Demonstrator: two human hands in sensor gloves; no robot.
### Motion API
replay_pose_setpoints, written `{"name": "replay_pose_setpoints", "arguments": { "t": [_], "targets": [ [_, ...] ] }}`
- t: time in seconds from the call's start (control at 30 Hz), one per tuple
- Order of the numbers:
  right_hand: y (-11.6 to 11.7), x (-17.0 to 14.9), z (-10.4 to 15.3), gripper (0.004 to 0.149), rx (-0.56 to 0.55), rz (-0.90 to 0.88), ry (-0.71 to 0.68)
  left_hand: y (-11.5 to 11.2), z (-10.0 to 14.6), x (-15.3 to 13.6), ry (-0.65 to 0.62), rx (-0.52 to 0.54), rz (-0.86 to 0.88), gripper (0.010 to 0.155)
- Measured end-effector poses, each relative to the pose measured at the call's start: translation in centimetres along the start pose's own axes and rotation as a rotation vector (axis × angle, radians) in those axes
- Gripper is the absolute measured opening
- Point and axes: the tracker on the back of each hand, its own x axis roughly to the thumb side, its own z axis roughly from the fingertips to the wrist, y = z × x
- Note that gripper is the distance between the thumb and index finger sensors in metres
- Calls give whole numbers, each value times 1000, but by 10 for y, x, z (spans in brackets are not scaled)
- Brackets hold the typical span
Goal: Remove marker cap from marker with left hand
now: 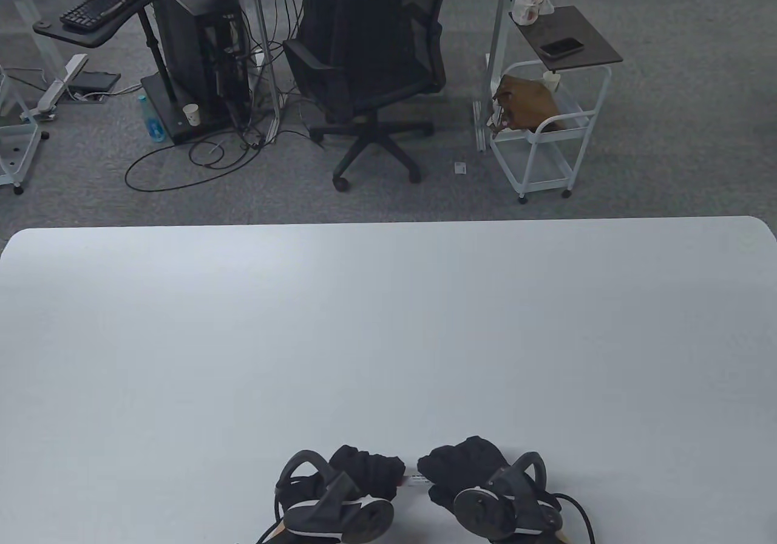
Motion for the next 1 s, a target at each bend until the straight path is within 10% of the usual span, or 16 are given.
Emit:
{"name": "replay_pose_setpoints", "arguments": {
  "t": [0.33,0.6,1.0],
  "targets": [
    [-10,-4,4,45,-13,-47,-38,4,1,-4,-30,46,62,49],
    [-12,-70,24,45,20,-82,179,-5,29,-69,233,-7,73,49],
    [5,-64,13,44,125,5,213,-4,25,-62,215,-42,110,49]
  ]
}}
